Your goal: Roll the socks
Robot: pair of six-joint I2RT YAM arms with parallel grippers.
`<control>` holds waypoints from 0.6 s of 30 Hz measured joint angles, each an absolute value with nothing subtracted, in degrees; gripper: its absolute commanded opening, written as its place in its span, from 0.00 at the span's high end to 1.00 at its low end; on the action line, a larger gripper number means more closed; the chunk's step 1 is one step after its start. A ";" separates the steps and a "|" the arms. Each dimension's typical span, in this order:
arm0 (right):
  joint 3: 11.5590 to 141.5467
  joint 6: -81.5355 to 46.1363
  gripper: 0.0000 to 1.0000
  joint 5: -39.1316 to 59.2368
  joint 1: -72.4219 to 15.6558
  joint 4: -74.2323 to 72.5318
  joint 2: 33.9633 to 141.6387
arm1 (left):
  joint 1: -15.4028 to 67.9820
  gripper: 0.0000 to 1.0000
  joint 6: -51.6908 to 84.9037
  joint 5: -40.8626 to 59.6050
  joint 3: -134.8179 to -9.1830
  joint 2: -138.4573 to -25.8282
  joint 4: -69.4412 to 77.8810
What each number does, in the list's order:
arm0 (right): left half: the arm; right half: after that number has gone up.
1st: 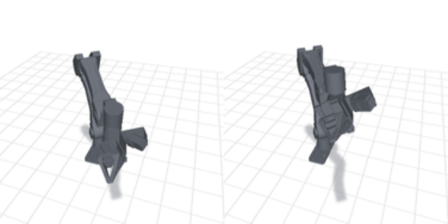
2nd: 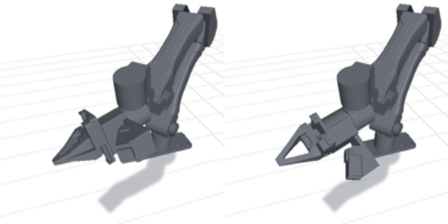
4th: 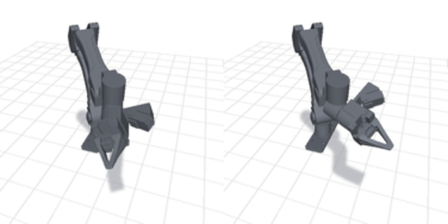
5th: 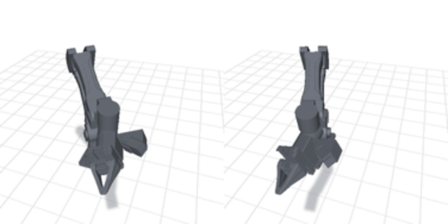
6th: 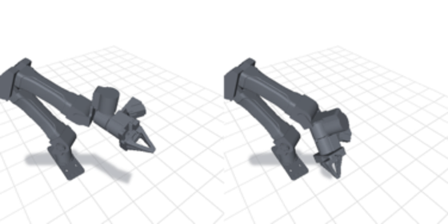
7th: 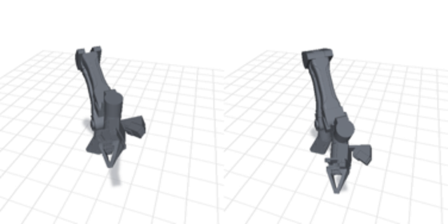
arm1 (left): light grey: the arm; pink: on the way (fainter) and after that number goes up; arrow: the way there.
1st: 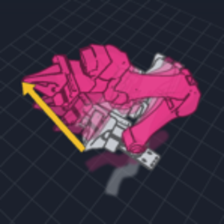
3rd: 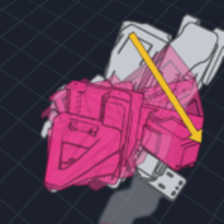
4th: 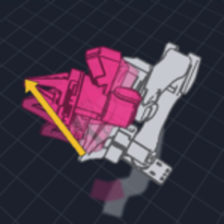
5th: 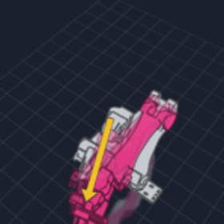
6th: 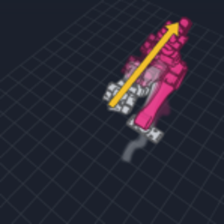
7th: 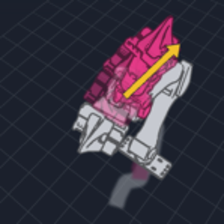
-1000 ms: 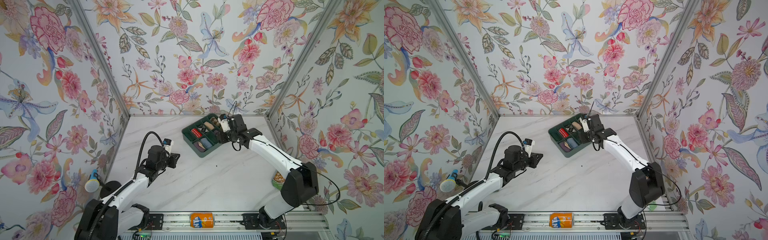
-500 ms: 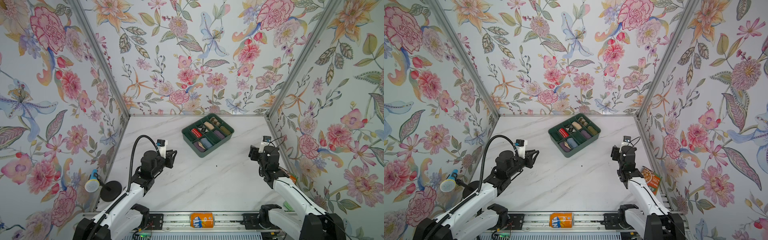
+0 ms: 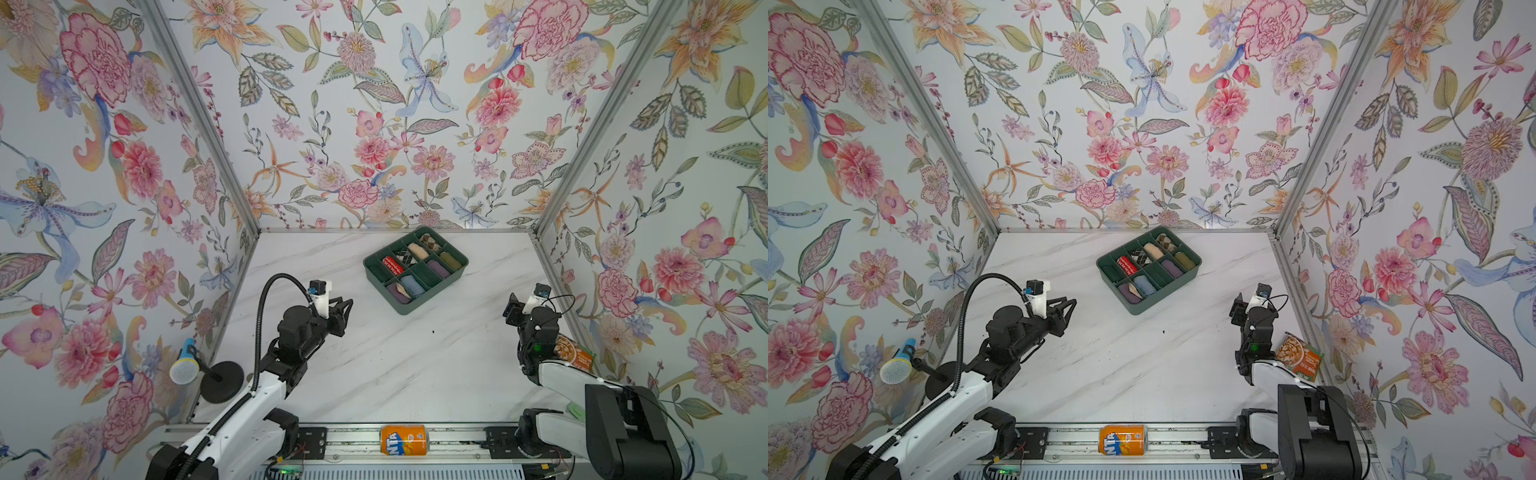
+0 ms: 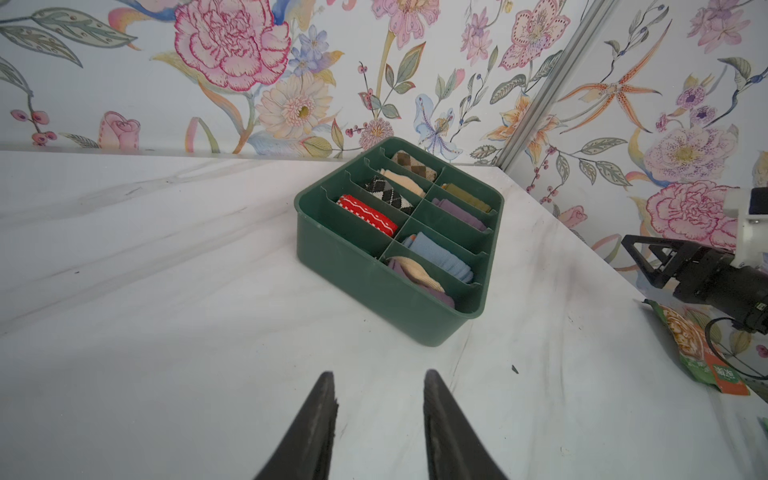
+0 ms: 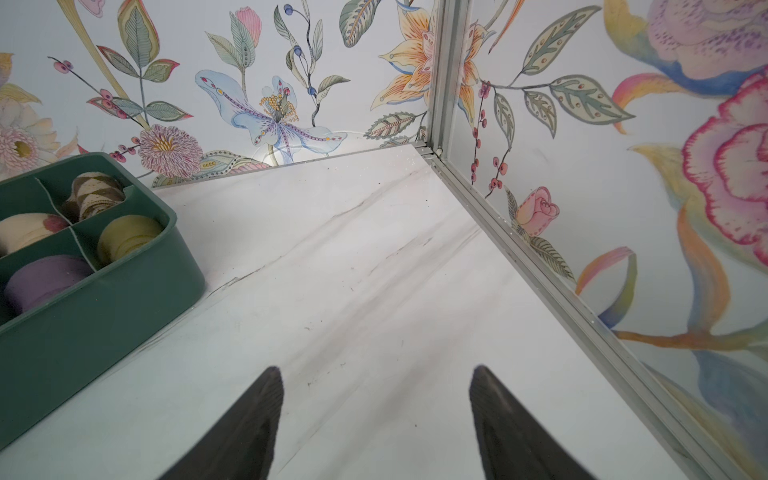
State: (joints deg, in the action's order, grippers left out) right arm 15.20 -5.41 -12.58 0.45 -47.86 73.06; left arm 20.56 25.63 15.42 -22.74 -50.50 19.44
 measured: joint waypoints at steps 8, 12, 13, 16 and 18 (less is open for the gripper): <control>15.20 -2.63 0.25 -11.03 -1.02 -59.00 86.04 | 20.56 0.42 24.03 8.32 -21.89 -47.83 20.73; 15.33 -0.82 0.01 -10.35 -2.28 -61.04 88.47 | 20.56 0.16 21.89 2.24 -21.89 -47.46 21.26; 15.40 -0.49 0.01 -10.33 -2.28 -61.58 88.53 | 20.53 0.08 21.26 0.27 -21.87 -47.46 21.67; 15.44 -0.21 0.01 -10.31 -2.28 -62.11 88.51 | 20.51 0.01 19.97 -6.26 -20.51 -47.46 25.36; 15.44 -0.19 0.01 -10.31 -2.28 -62.48 88.51 | 20.40 0.01 18.33 -11.27 -18.74 -47.57 28.45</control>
State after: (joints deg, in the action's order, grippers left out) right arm 15.44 -0.19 -10.31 -2.28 -62.48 88.51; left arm 20.40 18.33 -11.27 -18.74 -47.57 28.45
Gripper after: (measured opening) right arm 0.989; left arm 0.989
